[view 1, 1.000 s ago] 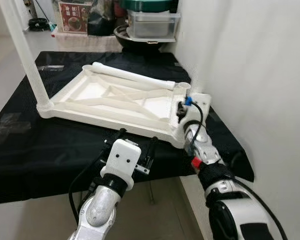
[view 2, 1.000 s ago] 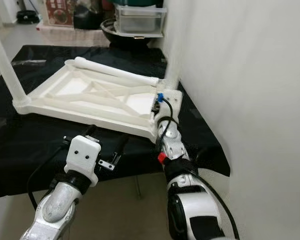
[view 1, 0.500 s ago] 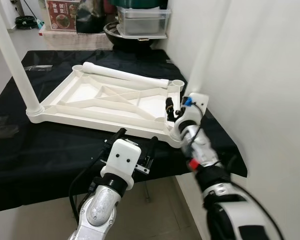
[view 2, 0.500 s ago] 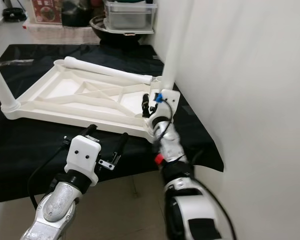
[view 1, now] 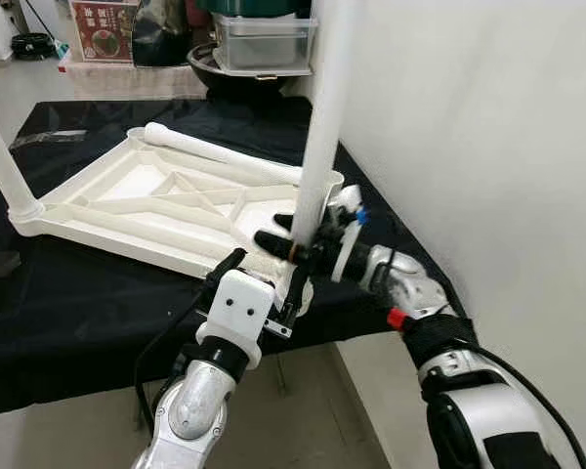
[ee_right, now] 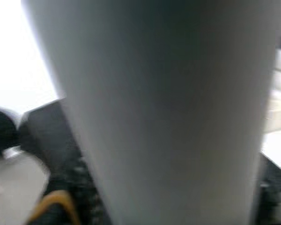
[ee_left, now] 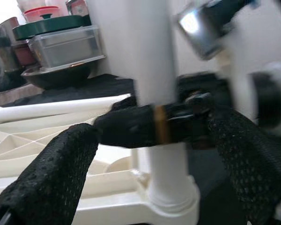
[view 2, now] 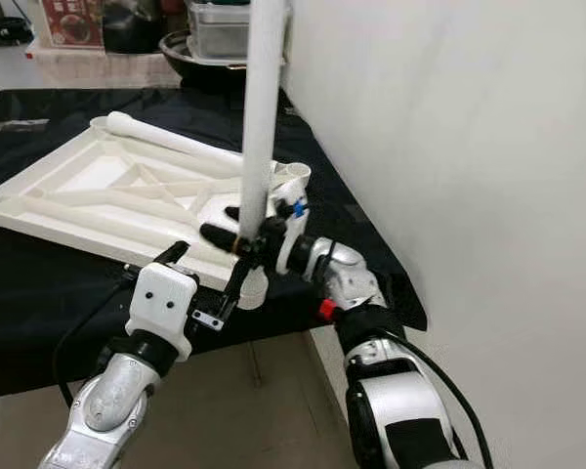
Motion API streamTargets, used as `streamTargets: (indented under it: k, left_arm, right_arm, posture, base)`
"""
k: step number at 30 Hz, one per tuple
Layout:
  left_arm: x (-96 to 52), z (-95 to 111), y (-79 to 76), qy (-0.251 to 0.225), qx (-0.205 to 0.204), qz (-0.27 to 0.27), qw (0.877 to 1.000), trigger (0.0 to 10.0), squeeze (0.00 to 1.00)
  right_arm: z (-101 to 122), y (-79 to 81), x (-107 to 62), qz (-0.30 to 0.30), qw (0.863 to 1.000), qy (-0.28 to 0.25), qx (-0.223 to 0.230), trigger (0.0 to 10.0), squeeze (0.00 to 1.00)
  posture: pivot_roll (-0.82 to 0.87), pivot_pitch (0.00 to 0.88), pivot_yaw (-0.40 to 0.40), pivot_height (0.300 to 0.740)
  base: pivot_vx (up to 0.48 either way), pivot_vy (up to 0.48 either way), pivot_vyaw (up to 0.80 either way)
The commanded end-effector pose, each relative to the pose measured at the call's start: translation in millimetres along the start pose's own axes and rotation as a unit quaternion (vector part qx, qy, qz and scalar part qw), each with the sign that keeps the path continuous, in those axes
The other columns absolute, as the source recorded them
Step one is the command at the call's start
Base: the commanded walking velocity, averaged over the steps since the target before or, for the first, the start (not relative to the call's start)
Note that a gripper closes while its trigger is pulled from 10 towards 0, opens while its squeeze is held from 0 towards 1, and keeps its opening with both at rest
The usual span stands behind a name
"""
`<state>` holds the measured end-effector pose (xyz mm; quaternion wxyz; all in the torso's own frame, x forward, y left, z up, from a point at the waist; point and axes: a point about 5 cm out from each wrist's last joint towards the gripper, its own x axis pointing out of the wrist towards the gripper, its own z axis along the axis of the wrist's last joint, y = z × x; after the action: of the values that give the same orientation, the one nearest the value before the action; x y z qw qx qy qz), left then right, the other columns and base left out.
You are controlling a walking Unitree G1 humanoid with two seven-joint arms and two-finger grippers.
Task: Building children table
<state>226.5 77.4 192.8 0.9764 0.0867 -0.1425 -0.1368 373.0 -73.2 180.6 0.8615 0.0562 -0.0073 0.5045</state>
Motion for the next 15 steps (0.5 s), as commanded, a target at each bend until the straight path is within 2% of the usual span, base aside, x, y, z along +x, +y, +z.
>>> streamTargets:
  k: [1,2,3,5,6,7,9,10,12,13,14,15]
  left_arm:
    - [0.3,-1,-1.6,0.004,0.003,-0.003,1.0,10.0,0.0]
    - [0.4,-1,-1.7,0.004,0.003,-0.003,1.0,10.0,0.0]
    - [0.4,-1,-1.7,0.004,0.003,-0.003,1.0,10.0,0.0]
    - [0.4,-2,-2.1,0.004,0.003,-0.004,1.0,10.0,0.0]
    - [0.4,-2,-2.1,0.004,0.003,-0.004,1.0,10.0,0.0]
    - [0.4,-2,-1.9,0.004,0.003,-0.004,1.0,10.0,0.0]
    - [0.2,-3,-1.5,0.006,0.002,-0.004,1.0,10.0,0.0]
    - [0.2,-3,-1.5,0.006,0.002,-0.004,1.0,10.0,0.0]
    - [0.0,-4,-1.8,0.007,0.001,-0.005,1.0,10.0,0.0]
    - [0.0,-4,-1.8,0.007,0.001,-0.005,1.0,10.0,0.0]
    - [-0.1,-4,-1.9,0.007,0.0,-0.005,1.0,10.0,0.0]
    - [-0.1,-4,-1.9,0.007,0.0,-0.005,1.0,10.0,0.0]
  right_arm:
    - [2,1.5,6.0,-0.008,1.0,0.003,-0.019,0.0,0.0]
    - [4,-2.3,8.9,-0.057,0.998,0.0,-0.028,0.0,0.0]
    - [4,-2.3,8.9,-0.057,0.998,0.0,-0.028,0.0,0.0]
    - [5,-11.4,9.2,-0.147,0.989,-0.004,-0.029,0.0,0.0]
    - [5,-11.4,9.2,-0.147,0.989,-0.004,-0.029,0.0,0.0]
    - [5,-19.0,6.1,-0.211,0.977,-0.006,-0.022,0.0,0.0]
    - [3,-36.5,-10.3,-0.36,0.933,-0.01,-0.007,0.0,0.0]
    - [3,-36.5,-10.3,-0.36,0.933,-0.01,-0.007,0.0,0.0]
    - [-1,-48.7,-32.8,-0.505,0.863,0.006,-0.022,0.0,0.0]
    - [-1,-48.7,-32.8,-0.505,0.863,0.006,-0.022,0.0,0.0]
    - [-3,-50.5,-39.7,-0.544,0.839,0.011,-0.021,0.0,0.0]
    - [-3,-50.5,-39.7,-0.544,0.839,0.011,-0.021,0.0,0.0]
  posture:
    - [0.11,0.062,-0.112,0.74]
    - [0.11,0.062,-0.112,0.74]
    - [0.11,0.062,-0.112,0.74]
    - [0.11,0.062,-0.11,0.74]
    - [0.11,0.062,-0.11,0.74]
    - [0.11,0.062,-0.113,0.74]
    - [0.1,0.061,-0.109,0.74]
    - [0.1,0.061,-0.109,0.74]
    - [0.1,0.063,-0.111,0.74]
    - [0.1,0.063,-0.111,0.74]
    - [0.1,0.063,-0.111,0.74]
    - [0.1,0.063,-0.111,0.74]
  base:
    - [0.0,0.0,0.0]
    - [0.0,0.0,0.0]
    - [0.0,0.0,0.0]
    - [0.0,0.0,0.0]
    - [0.0,0.0,0.0]
    - [0.0,0.0,0.0]
    - [0.0,0.0,0.0]
    - [0.0,0.0,0.0]
    - [0.0,0.0,0.0]
    - [0.0,0.0,0.0]
    - [0.0,0.0,0.0]
    - [0.0,0.0,0.0]
